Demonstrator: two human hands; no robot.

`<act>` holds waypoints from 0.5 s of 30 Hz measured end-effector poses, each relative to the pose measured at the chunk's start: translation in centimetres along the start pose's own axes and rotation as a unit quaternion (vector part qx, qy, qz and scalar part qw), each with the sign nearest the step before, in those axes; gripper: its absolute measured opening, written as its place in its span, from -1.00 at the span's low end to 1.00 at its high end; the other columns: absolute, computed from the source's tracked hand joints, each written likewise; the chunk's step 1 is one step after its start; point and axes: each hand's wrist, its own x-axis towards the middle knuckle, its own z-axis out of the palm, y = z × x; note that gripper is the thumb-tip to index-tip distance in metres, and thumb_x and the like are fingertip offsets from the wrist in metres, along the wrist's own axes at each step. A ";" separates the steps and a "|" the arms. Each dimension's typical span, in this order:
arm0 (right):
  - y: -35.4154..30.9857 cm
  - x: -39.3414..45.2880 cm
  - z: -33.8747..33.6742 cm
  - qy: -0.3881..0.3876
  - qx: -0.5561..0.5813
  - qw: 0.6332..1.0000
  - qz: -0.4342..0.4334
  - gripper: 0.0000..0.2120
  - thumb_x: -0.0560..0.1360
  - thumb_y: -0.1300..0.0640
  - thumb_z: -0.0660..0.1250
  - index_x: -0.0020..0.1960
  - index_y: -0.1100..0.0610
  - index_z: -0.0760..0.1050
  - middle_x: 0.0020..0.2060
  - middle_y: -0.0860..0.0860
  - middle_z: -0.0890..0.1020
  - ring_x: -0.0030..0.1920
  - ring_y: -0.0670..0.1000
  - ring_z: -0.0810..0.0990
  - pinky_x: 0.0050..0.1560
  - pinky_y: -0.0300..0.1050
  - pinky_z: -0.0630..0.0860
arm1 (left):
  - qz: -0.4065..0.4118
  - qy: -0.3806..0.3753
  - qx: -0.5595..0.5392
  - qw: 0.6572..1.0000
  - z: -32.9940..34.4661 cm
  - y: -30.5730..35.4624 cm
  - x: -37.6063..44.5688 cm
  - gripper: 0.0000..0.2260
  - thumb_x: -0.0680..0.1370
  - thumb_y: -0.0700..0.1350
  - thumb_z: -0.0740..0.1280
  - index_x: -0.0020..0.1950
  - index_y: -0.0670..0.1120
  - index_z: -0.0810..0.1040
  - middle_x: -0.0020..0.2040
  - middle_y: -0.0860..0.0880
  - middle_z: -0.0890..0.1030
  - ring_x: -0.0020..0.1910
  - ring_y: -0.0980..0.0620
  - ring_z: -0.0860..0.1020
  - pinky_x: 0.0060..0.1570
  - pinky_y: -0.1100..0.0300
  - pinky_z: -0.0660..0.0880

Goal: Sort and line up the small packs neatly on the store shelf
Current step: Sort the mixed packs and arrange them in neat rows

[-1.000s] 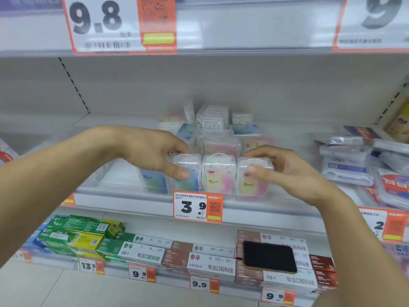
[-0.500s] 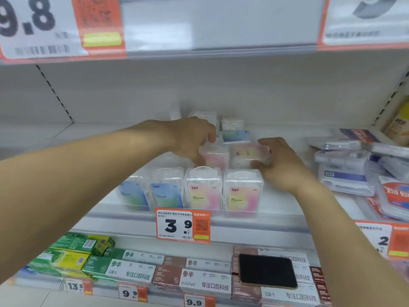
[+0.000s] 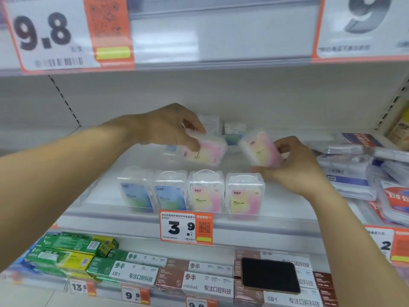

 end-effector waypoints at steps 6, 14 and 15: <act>-1.2 -0.5 0.1 0.004 0.291 0.957 -0.002 -0.56 0.32 -0.16 0.52 0.01 0.13 0.56 -0.09 0.13 0.69 -0.24 0.13 0.72 -0.27 0.00 0.68 | -0.063 -0.088 -0.257 0.960 -0.5 -0.1 -1.5 -0.73 0.43 -0.07 0.46 0.11 -0.06 0.57 0.05 -0.14 0.67 0.03 -0.06 0.64 -0.05 0.11 0.60; -0.5 -0.8 0.4 -0.017 0.310 0.950 -0.002 -0.78 0.54 0.02 0.38 0.12 0.10 0.50 -0.07 0.07 0.72 -0.12 0.07 0.73 -0.20 -0.05 0.67 | -0.015 -0.005 -0.165 0.986 0.5 0.9 -0.9 -0.49 0.26 0.22 0.43 -0.05 -0.17 0.60 -0.13 -0.07 0.67 -0.09 -0.02 0.62 -0.04 0.15 0.55; -0.5 -0.8 0.5 -0.023 0.320 0.947 0.000 -0.79 0.54 0.07 0.39 0.13 0.11 0.48 -0.05 0.06 0.71 -0.09 0.08 0.73 -0.15 -0.03 0.67 | -0.010 -0.012 -0.147 0.989 0.7 1.1 -0.9 -0.51 0.31 0.24 0.42 -0.09 -0.18 0.59 -0.18 -0.05 0.63 -0.16 0.04 0.59 -0.11 0.21 0.50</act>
